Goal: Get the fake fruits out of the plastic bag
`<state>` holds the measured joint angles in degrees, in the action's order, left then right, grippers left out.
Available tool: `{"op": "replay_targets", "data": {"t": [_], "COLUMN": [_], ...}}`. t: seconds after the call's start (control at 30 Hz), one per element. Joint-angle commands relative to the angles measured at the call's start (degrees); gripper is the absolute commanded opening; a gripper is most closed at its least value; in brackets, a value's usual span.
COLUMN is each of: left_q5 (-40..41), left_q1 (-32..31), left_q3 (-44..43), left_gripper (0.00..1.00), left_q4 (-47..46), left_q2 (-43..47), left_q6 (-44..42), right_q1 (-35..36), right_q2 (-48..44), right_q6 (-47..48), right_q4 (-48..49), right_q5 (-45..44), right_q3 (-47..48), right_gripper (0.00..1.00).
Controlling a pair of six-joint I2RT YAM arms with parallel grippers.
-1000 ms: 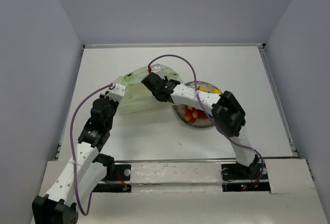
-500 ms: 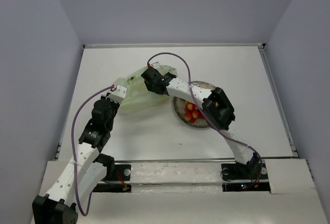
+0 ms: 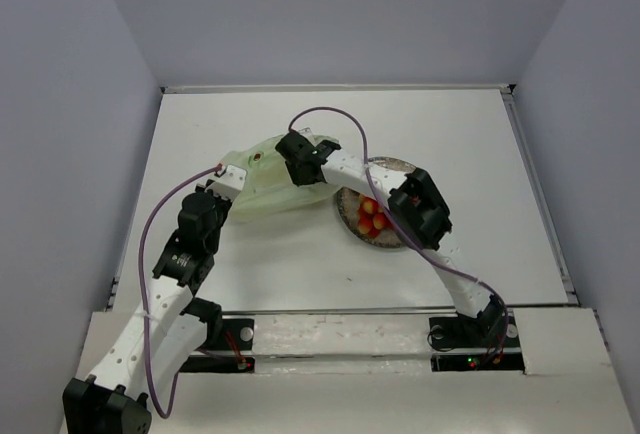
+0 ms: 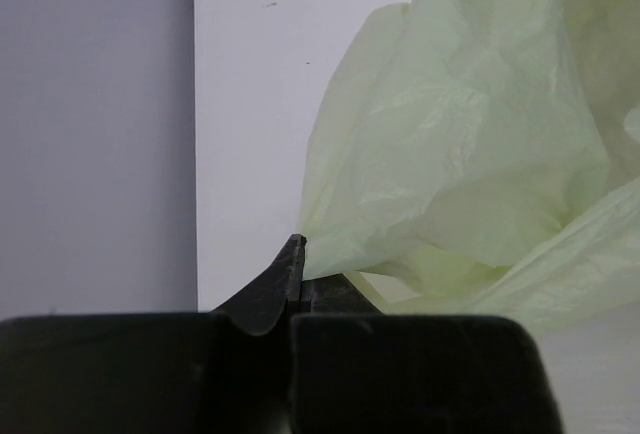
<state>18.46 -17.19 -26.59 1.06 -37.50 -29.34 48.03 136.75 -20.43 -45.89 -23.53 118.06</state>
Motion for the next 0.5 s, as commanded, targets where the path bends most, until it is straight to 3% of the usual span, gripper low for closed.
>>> {"op": "replay_targets", "data": {"t": [0.0,0.1,0.27,0.47], "left_q5": [0.9,1.1,1.1,1.7], "left_q1": [0.0,0.0,0.0,0.1], "left_q3": [-0.9,-0.9,-0.7,-1.0], "left_gripper": [0.01,0.01,0.01,0.01], "left_q4": [-2.7,-2.7,-2.7,-2.8], "left_q2": [-0.1,-0.2,-0.5,-1.4], "left_q6": [-0.1,0.0,0.0,0.5], "right_q1": [0.1,0.1,0.8,1.5], "right_q2": [1.4,1.1,-4.7,-20.7], "right_q6": [0.8,2.3,7.1,10.6], "right_q4": [0.1,0.7,4.7,26.6], "right_q5": [0.5,0.2,3.3,21.9], "right_q3": [2.5,4.6,5.7,-6.6], "right_gripper": [0.42,0.29,0.22,0.22]}}
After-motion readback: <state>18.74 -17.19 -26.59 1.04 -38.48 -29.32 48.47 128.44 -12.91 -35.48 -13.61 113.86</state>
